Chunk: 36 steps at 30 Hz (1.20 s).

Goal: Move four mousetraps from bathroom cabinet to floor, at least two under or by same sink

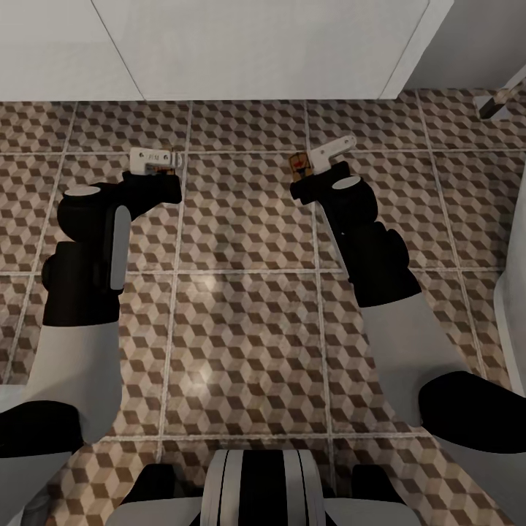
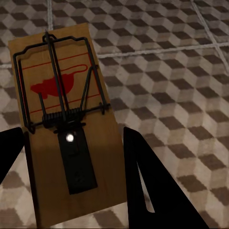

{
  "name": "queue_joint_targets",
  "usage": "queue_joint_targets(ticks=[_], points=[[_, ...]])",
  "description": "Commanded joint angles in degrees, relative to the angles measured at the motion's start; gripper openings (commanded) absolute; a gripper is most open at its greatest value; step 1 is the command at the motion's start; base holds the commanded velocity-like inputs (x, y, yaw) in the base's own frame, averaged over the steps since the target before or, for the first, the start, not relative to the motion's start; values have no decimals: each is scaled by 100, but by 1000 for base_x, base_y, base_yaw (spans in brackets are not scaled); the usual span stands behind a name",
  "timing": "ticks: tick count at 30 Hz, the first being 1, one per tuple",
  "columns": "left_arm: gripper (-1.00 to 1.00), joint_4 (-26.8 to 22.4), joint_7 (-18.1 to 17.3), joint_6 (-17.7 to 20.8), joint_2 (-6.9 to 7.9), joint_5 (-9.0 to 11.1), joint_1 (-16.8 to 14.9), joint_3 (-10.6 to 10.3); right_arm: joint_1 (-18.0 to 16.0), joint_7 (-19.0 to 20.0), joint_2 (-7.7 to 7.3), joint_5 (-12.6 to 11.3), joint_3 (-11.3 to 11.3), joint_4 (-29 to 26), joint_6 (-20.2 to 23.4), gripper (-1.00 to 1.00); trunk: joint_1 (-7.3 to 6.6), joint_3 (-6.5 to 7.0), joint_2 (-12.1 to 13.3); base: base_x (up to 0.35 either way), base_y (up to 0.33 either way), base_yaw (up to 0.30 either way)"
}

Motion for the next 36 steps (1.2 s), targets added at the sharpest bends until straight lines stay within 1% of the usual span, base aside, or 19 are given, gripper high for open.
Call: queue_joint_targets(ticks=[1, 10, 16, 19, 21, 22, 25, 28, 29, 30, 31, 32, 33, 34, 36], points=[[-100, -6, -36, 23, 0, -52, 1, 2, -3, -1, 0, 17, 5, -4, 29, -100, 0, -3, -1, 190, 0, 0], [-100, -7, -36, 23, 0, -52, 13, 2, 14, -14, 0, 23, 5, -4, 14, -100, 0, -3, -1, 282, 0, 0], [-100, 2, -41, -16, 4, -60, 252, 2, 15, -26, 4, 29, 5, 52, -23, -100, 0, -3, -1, 31, 0, 0], [-100, 55, -38, -46, 1, -60, 294, 2, 15, -37, 31, 27, 10, 303, -63, -100, 0, -3, -1, 2, 0, 0], [-100, 95, -31, -55, -9, -61, 302, -19, 14, -75, 51, 29, 7, 651, -239, -100, 0, -3, -1, 0, 0, 0], [-100, 150, -26, -60, -15, -61, 304, -21, 14, -116, 58, 27, 6, 815, -392, -100, 0, -3, -1, 0, 0, 0], [-100, 392, -16, -122, -23, -68, 305, -10, 14, -295, 68, 26, 5, 1092, -592, -100, 0, -3, -1, 0, 0, 0], [-100, 766, -1, -405, -53, -117, 305, 4, 13, -399, 63, 28, 5, 1302, -703, -100, 0, -3, -1, 0, 0, 0], [-100, 984, 25, -522, -93, -158, 299, 7, 9, -430, 62, 30, 3, 1338, -785, -100, 0, -3, -1, 0, 0, 0], [-100, 1120, 108, -576, -143, -182, 295, 8, 8, -472, 62, 30, 1, 1351, -824, -100, 0, -3, -1, 0, 0, 0], [-100, 1313, 388, -625, -212, -208, 290, 13, 4, -569, 62, 28, -1, 1363, -858, -100, 0, -3, -1, 0, 0, 0], [-100, 1424, 656, -646, -250, -216, 286, 14, -1, -646, 65, 27, -4, 1369, -871, -100, 0, -3, -1, 0, 0, 0], [-100, 1559, 1066, -700, -312, -211, 280, 13, -6, -740, 67, 27, -8, 1387, -882, -100, 0, -3, -1, 0, 0, 0], [-100, 1639, 1282, -753, -360, -208, 276, 12, -10, -777, 70, 26, -10, 1420, -888, -100, 0, -3, -1, 0, 0, 0], [-100, 1853, 1534, -889, -465, -215, 263, 11, -20, -816, 77, 26, -11, 1550, -896, -100, 0, -3, -1, 0, 0, 0]])
